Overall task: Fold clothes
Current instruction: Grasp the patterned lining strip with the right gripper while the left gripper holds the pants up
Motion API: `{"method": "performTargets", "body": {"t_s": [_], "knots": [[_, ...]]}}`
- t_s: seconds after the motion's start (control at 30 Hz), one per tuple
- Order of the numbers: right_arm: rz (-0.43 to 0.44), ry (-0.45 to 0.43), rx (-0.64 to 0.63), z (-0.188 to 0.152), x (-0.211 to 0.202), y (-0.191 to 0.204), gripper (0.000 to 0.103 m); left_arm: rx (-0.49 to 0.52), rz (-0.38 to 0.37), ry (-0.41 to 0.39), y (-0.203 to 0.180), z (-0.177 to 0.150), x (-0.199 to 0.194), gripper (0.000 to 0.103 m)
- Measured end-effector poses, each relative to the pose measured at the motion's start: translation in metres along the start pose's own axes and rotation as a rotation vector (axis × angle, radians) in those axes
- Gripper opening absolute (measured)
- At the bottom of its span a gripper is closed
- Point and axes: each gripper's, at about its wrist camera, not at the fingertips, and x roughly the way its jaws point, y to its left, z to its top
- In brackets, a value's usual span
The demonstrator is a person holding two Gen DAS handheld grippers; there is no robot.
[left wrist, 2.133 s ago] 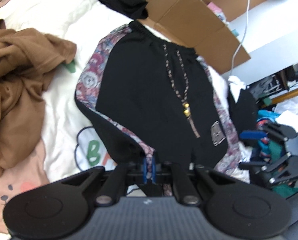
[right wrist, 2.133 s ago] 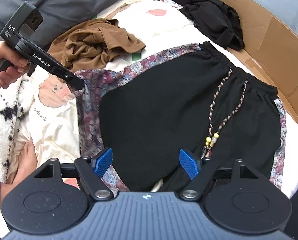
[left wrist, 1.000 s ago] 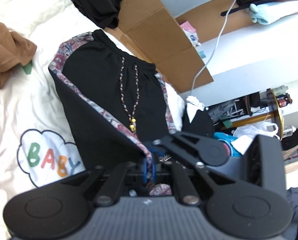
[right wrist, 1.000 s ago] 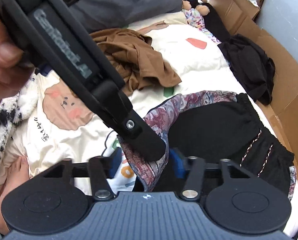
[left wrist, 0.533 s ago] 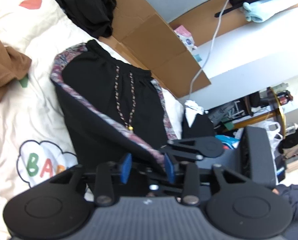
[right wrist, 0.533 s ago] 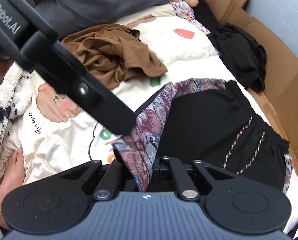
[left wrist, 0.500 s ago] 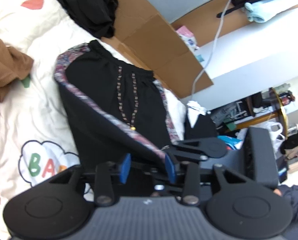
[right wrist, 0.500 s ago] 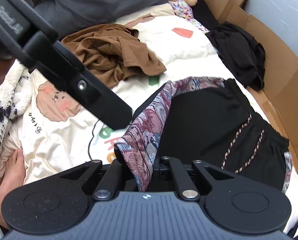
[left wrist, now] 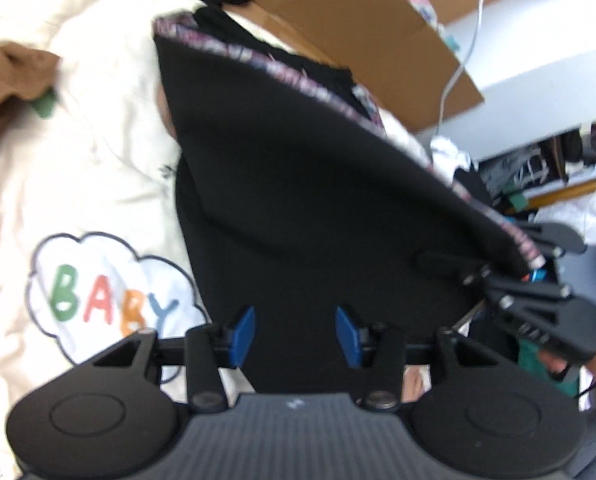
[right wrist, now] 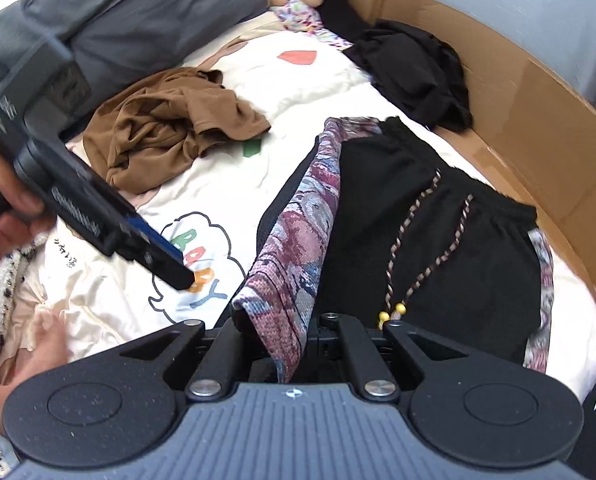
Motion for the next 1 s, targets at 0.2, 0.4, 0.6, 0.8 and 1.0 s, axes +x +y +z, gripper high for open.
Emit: {"method": "performTargets", "body": {"t_s": [0.2,0.4,0.6,0.8,1.0], "knots": [[0.024,-0.013,0.054,-0.024,-0.018,-0.028,0.005,0.036,0.015,0.087,-0.015,-0.004,0.033,0.05],[0.023,0.0,0.098,-0.045,-0.026,-0.057,0.004,0.033,0.031,0.125,-0.019,-0.008,0.053,0.051],[0.013,-0.006,0.139,-0.065,-0.039,-0.082,0.004,0.066,0.077,0.167,-0.024,-0.022,0.076,0.051],[-0.002,0.007,0.18,-0.088,-0.047,-0.103,0.004,0.106,0.092,0.221,-0.036,-0.029,0.094,0.051],[-0.012,0.04,0.224,-0.115,-0.044,-0.122,0.004,0.123,0.077,0.277,-0.043,-0.038,0.108,0.051]]}}
